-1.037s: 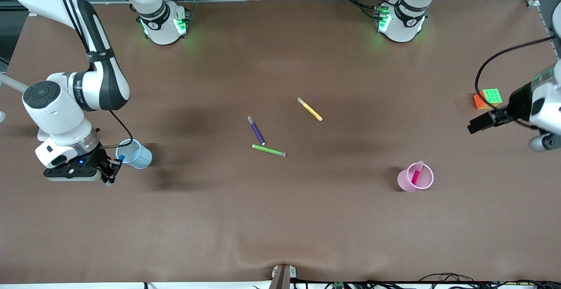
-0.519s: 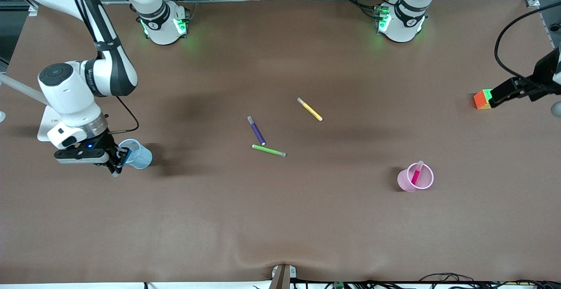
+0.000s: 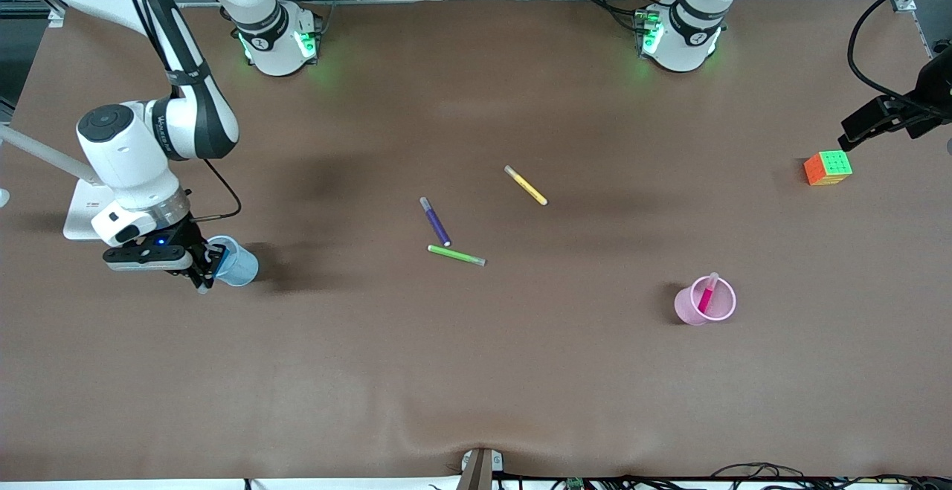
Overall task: Place pink and blue markers in matching cups
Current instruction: 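Drop the pink marker into the pink cup while the right gripper lowers the blue marker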
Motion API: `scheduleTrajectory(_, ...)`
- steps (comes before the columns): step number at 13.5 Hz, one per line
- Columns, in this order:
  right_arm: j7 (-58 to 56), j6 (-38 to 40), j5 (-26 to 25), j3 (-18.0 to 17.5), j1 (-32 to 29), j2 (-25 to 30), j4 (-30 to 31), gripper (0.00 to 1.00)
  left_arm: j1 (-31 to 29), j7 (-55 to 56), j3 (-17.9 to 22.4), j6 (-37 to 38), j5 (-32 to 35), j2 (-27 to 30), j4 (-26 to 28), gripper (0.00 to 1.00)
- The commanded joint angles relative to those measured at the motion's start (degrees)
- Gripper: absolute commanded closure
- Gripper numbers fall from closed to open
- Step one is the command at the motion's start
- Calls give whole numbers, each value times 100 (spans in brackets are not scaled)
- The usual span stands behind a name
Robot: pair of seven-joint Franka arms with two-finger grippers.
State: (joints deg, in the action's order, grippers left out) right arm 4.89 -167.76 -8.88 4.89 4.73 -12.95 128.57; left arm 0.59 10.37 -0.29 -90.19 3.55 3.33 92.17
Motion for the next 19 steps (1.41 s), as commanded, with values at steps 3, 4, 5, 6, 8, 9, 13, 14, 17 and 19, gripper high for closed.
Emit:
scheduleTrajectory(3, 21, -108, -114, -76, -183, 205, 317, 100, 73, -70, 47, 36, 6, 98, 99, 0)
scheduleTrajectory(4, 12, -91, -123, -76, -183, 197, 317, 91, 73, -70, 38, 36, 6, 89, 91, 0)
scheduleTrajectory(5, 4, -82, -115, -76, -183, 197, 317, 84, 73, -70, 30, 36, -3, 89, 90, 0)
scheduleTrajectory(6, 4, -73, -114, -76, -183, 197, 343, 63, 73, -70, 29, 36, -3, 98, 90, 0)
scheduleTrajectory(8, 21, -47, -114, -76, -192, 188, 326, 7, 73, -79, 29, 36, -3, 98, 82, 0)
scheduleTrajectory(9, 4, -38, -114, -76, -192, 188, 326, 0, 73, -79, 29, 36, -3, 98, 82, 0)
scheduleTrajectory(13, -5, 6, -123, -85, -183, 188, 143, 0, 64, -79, 29, 36, -3, 98, 82, 0)
scheduleTrajectory(14, -5, 154, -115, -93, -183, 188, 2, 0, 64, -79, 29, 36, -3, 98, 82, 0)
scheduleTrajectory(17, 56, 2169, 35, -111, -131, 127, -1329, 0, 64, -79, 29, 45, -3, 98, 90, 0)
scheduleTrajectory(19, 135, 3595, 148, -120, -148, -101, -2402, 0, 47, -79, 29, 45, -117, 107, 99, 0)
